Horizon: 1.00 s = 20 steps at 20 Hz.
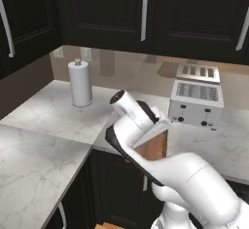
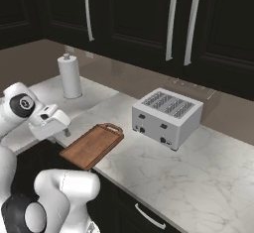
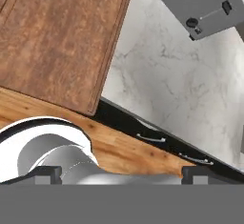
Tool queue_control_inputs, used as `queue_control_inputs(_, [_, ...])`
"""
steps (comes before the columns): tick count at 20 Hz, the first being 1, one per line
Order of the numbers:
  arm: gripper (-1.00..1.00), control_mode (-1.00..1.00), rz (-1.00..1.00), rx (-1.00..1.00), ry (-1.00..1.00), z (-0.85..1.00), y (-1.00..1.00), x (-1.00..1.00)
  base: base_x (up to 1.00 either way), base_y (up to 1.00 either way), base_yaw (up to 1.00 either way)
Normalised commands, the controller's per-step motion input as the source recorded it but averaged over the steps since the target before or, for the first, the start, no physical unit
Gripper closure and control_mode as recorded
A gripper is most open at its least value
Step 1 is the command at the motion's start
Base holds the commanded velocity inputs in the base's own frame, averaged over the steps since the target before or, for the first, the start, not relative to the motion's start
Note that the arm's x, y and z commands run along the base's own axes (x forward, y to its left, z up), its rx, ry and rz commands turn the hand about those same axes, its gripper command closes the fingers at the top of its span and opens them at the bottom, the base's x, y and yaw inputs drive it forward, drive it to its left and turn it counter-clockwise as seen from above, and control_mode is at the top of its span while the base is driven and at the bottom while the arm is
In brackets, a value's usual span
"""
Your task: Move the cutting board and knife to the sink. Then move spray from the cabinet to the counter.
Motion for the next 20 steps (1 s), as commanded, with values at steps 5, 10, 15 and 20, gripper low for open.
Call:
queue_control_inputs(5, [-1.0,-1.0,0.14,-0.11,0.03,0.0,0.3,-0.56,0.0,0.0,0.0])
queue_control_inputs(10, [-1.0,-1.0,0.14,-0.17,0.0,-0.02,0.33,-0.35,0.0,0.0,0.0])
queue_control_inputs(15, [-1.0,-1.0,0.12,-0.18,-0.03,-0.16,0.38,-0.08,0.0,0.0,0.0])
queue_control_inputs(20, [-1.0,-1.0,0.07,-0.1,-0.05,-0.1,0.2,0.01,0.0,0.0,0.0])
